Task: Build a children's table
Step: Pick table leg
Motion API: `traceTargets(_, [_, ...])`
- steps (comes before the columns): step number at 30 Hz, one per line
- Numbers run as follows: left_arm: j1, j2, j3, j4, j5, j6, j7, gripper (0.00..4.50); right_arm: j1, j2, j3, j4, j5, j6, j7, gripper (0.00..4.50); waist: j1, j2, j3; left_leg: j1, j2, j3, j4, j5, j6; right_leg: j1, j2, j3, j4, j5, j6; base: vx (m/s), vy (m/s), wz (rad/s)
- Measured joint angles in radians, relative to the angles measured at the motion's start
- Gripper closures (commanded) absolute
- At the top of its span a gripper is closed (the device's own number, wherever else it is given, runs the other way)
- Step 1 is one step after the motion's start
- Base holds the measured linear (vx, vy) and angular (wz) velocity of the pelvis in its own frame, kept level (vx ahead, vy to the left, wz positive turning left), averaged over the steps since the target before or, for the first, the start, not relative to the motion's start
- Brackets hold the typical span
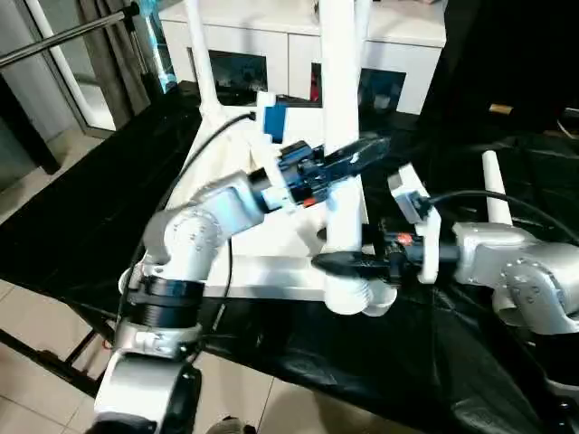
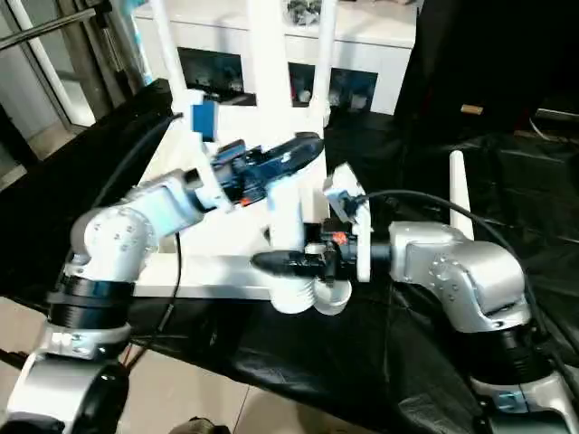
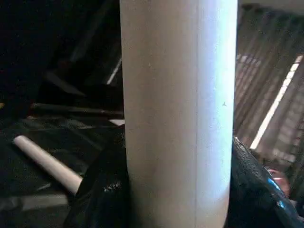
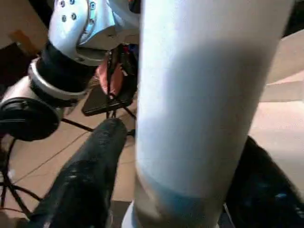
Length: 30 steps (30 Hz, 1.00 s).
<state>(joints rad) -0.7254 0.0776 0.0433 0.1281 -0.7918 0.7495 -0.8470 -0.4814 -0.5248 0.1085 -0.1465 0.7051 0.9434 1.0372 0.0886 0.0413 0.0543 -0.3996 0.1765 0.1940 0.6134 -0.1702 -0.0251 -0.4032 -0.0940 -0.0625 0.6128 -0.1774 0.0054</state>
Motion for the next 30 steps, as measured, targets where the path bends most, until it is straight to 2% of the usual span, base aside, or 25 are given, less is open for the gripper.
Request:
traceTargets(10, [-0.004, 0.014, -0.001, 0.0, -0.016, 0.007, -0.03, 2.66, 0.0, 0.033, 0.013, 0.0, -0.006, 0.002, -0.032, 2.57, 0.0, 0.0, 0.0, 0.0, 0.0, 0.0, 0.0, 0.0, 0.0, 0.0, 0.0, 0.0, 0.0, 0.0, 0.0, 0.0, 0.0, 0.0])
traceTargets(11, [-0.004, 0.015, -0.001, 0.0, -0.011, 0.003, -0.031, 2.31, 0.0, 0.035, 0.013, 0.0, -0.007, 0.001, -0.036, 2.57, 0.0, 0.0, 0.0, 0.0, 0.0, 0.0, 0.0, 0.0, 0.0, 0.0, 0.0, 0.0, 0.0, 0.0, 0.0, 0.0, 0.0, 0.0])
traceTargets(13, [-0.004, 0.013, -0.002, 0.0, 0.007, -0.01, -0.02, 1.96, 0.001, 0.044, 0.013, 0.001, -0.013, -0.005, -0.055, 2.58, 0.0, 0.001, 0.0, 0.0, 0.0, 0.0, 0.0, 0.0, 0.0, 0.0, 0.0, 0.0, 0.0, 0.0, 0.0, 0.0, 0.0, 0.0])
traceTargets(17, [-0.004, 0.004, 0.003, 0.004, 0.016, -0.016, 0.033, 1.74, 0.001, 0.08, 0.008, 0.01, -0.048, -0.021, -0.127, 2.59, -0.001, 0.001, -0.001, 0.0, 0.0, 0.0, 0.0, 0.0, 0.0, 0.0, 0.0, 0.0, 0.0, 0.0, 0.0, 0.0, 0.0, 0.0])
traceTargets(20, [-0.004, -0.003, -0.007, 0.001, 0.09, -0.059, 0.116, 1.51, 0.001, 0.1, 0.007, 0.018, -0.074, -0.039, -0.177, 2.59, -0.001, 0.001, -0.001, 0.0, 0.0, 0.0, 0.0, 0.0, 0.0, 0.0, 0.0, 0.0, 0.0, 0.0, 0.0, 0.0, 0.0, 0.0])
traceTargets(24, [-0.004, -0.036, -0.022, 0.001, 0.184, -0.097, 0.259, 1.51, 0.001, 0.133, 0.008, 0.062, -0.116, -0.055, -0.249, 2.59, -0.001, 0.001, -0.001, 0.0, 0.0, 0.0, 0.0, 0.0, 0.0, 0.0, 0.0, 0.0, -0.001, 0.0, 0.0, 0.0, 0.0, 0.0])
traceTargets(28, [-0.004, -0.057, -0.018, 0.007, 0.188, -0.103, 0.319, 1.51, 0.0, 0.138, 0.005, 0.074, -0.127, -0.06, -0.267, 2.59, -0.001, 0.001, -0.001, -0.001, 0.0, 0.0, 0.0, 0.0, 0.0, 0.0, 0.0, 0.0, -0.001, 0.0, 0.0, 0.0, 0.0, 0.0])
traceTargets(29, [-0.004, -0.059, -0.018, 0.009, 0.189, -0.105, 0.322, 1.8, -0.001, 0.139, 0.004, 0.075, -0.129, -0.06, -0.268, 2.59, -0.001, 0.001, -0.001, -0.001, 0.0, 0.0, 0.0, 0.0, 0.0, 0.0, 0.0, 0.0, -0.001, 0.0, 0.0, 0.0, 0.0, 0.0])
traceTargets(30, [-0.004, -0.06, -0.018, 0.01, 0.189, -0.107, 0.325, 1.8, -0.001, 0.139, 0.003, 0.075, -0.131, -0.061, -0.268, 2.59, -0.001, 0.001, -0.001, -0.001, 0.0, 0.0, 0.0, 0.0, 0.0, 0.0, 0.0, 0.0, -0.001, 0.0, 0.0, 0.0, 0.0, 0.0])
